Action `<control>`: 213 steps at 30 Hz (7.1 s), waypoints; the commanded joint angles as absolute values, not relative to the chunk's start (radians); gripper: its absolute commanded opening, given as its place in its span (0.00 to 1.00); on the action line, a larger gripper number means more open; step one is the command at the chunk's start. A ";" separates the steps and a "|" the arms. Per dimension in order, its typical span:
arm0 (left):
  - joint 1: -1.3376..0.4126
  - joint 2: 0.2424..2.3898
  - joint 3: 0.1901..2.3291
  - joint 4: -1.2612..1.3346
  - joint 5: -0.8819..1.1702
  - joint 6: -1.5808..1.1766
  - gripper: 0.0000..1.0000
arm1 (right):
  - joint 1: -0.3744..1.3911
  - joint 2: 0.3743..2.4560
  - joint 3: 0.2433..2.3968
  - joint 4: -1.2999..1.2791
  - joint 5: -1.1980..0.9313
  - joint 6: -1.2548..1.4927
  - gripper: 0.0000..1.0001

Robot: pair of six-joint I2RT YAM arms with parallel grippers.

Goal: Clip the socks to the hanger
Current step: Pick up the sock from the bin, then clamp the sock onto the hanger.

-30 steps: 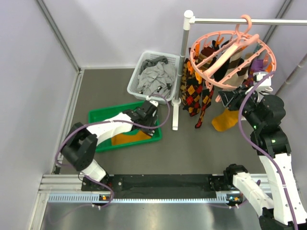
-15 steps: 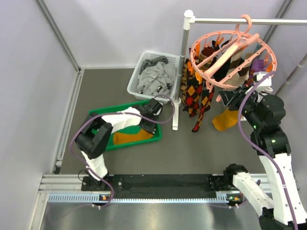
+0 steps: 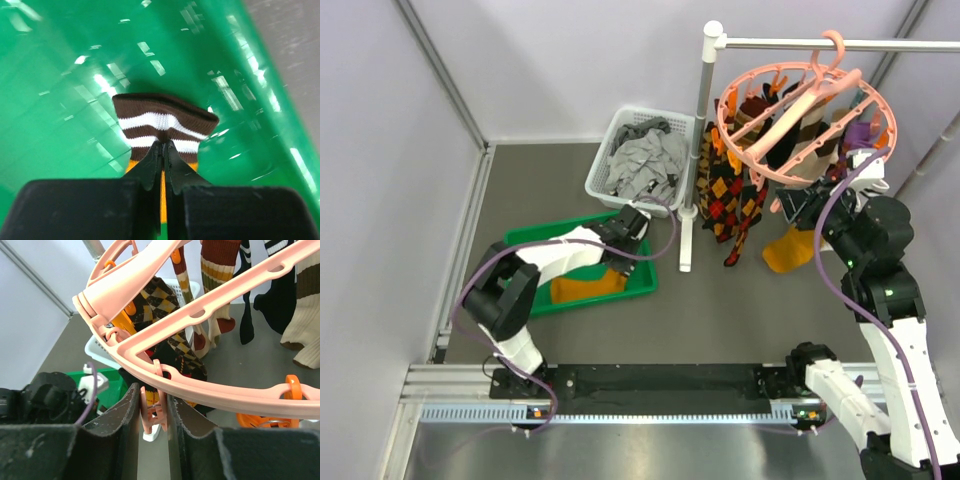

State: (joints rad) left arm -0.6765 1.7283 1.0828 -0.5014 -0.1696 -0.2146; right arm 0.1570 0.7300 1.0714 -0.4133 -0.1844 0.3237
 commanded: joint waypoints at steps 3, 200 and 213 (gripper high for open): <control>-0.669 1.474 1.075 -0.465 -0.313 -0.137 0.00 | 0.163 0.739 1.108 -0.394 -0.184 0.308 0.00; -1.149 1.758 1.850 -0.112 -0.055 -0.155 0.00 | 0.163 0.690 1.078 -0.400 -0.117 0.270 0.04; -1.149 1.759 1.816 -0.068 -0.045 -0.164 0.00 | 0.161 0.684 1.100 -0.402 -0.117 0.279 0.46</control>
